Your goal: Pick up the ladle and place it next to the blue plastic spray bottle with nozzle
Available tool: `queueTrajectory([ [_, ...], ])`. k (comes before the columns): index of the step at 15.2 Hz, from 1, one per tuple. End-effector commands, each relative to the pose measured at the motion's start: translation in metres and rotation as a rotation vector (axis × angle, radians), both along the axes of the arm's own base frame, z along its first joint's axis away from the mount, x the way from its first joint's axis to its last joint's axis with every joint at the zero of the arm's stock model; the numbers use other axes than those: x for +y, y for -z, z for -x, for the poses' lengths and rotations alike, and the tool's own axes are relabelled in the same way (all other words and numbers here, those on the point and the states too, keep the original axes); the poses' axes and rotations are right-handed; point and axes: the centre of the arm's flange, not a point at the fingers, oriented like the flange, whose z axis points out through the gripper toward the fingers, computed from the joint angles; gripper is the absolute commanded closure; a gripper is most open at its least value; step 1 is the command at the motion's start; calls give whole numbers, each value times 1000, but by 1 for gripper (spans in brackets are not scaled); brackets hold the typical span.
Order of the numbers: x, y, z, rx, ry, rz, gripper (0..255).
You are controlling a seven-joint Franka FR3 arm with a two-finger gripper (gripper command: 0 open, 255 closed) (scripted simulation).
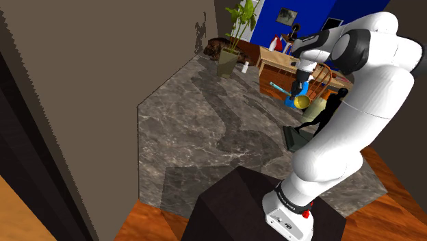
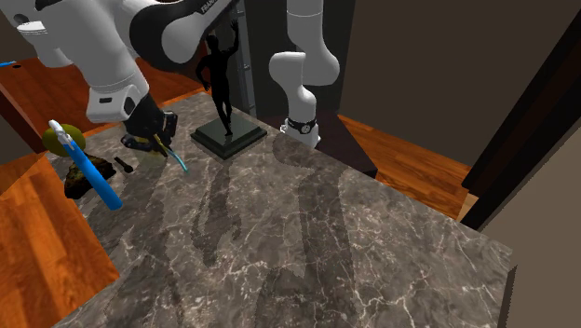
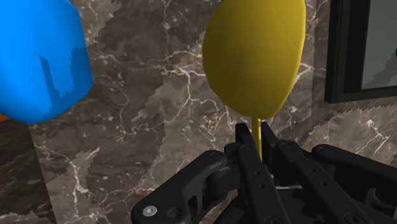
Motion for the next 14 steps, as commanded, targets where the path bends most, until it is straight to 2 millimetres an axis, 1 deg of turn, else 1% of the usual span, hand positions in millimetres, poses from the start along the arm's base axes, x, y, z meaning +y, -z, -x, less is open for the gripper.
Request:
queueTrajectory([
  [1, 0, 11, 0, 0, 0, 0, 255],
  [14, 0, 80, 0, 0, 0, 0, 255],
])
